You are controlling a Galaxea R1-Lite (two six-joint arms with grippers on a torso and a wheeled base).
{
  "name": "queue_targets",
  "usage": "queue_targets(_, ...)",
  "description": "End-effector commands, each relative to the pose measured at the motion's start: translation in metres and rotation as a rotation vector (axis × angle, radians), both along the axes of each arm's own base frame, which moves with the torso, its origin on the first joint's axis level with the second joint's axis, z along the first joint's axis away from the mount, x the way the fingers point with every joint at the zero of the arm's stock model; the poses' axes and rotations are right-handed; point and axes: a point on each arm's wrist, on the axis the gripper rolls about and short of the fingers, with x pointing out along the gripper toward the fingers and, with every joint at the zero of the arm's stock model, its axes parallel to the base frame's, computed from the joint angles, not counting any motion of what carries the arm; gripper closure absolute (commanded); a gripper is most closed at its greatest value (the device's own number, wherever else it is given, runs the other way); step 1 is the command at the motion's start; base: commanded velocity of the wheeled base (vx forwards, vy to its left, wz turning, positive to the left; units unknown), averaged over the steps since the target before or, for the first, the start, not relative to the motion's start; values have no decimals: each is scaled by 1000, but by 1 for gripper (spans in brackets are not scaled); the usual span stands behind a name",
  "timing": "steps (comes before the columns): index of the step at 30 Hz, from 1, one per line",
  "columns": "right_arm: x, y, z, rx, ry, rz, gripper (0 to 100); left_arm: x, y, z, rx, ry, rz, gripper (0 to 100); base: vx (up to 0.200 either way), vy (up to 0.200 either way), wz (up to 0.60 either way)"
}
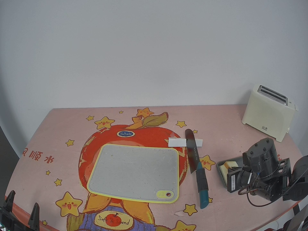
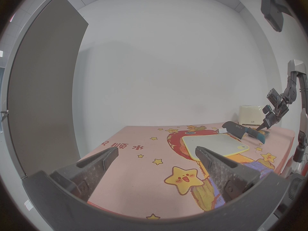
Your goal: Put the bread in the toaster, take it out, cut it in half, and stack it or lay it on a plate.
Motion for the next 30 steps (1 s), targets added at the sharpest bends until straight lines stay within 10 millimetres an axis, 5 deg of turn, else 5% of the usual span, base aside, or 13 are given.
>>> queue_targets(1, 1, 1, -1, -8, 0, -8, 100, 0, 0, -5, 0, 6, 1, 0, 0, 0, 0)
queue_targets(11, 0, 0, -1, -11, -3, -9, 100, 0, 0, -5, 0, 6, -1, 0, 0, 0, 0)
queue_targets(12, 0, 0, -1, -9, -6, -11, 0, 0, 0, -5, 0, 6, -1, 0, 0, 0, 0)
queue_targets(30, 0, 0, 0, -8, -7, -9, 0, 1, 0, -5, 0, 8, 1, 0, 0, 0, 0)
